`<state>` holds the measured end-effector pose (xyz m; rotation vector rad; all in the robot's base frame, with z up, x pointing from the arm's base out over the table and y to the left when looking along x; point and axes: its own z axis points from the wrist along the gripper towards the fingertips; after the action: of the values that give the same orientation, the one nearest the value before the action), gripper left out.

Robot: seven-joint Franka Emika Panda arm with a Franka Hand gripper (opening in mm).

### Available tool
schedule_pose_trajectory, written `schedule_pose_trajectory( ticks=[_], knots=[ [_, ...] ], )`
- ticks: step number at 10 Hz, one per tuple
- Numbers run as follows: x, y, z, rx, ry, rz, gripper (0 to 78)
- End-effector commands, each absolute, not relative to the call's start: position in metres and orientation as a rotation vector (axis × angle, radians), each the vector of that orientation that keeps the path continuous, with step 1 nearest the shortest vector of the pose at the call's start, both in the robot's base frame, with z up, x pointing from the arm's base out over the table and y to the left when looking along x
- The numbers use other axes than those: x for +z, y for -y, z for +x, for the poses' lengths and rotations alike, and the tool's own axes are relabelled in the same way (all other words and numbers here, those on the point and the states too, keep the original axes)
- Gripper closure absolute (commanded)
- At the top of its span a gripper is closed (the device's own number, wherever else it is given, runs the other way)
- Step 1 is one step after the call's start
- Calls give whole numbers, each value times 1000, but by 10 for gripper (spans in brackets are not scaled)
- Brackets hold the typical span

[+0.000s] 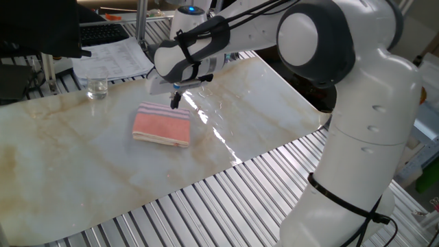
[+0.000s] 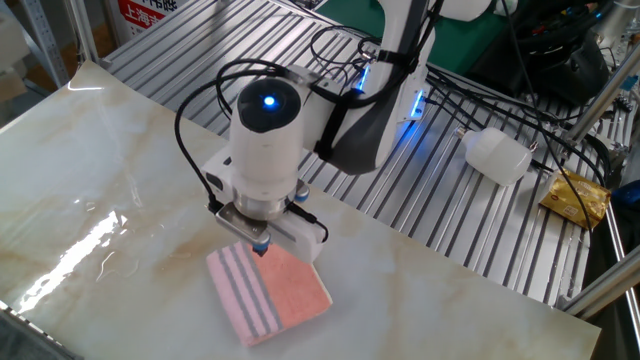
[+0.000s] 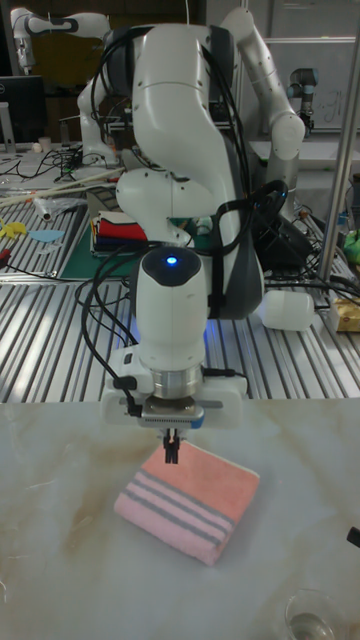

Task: Clean the tabletop with a sponge

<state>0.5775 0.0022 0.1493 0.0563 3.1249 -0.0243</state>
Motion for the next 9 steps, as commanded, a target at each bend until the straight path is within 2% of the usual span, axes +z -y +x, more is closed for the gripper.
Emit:
schedule_pose_trajectory(
  ticks=[1,9],
  knots=[
    [143,-6,581,-5,-3115,66,776],
    [128,-27,588,-8,-3092,94,776]
  ],
)
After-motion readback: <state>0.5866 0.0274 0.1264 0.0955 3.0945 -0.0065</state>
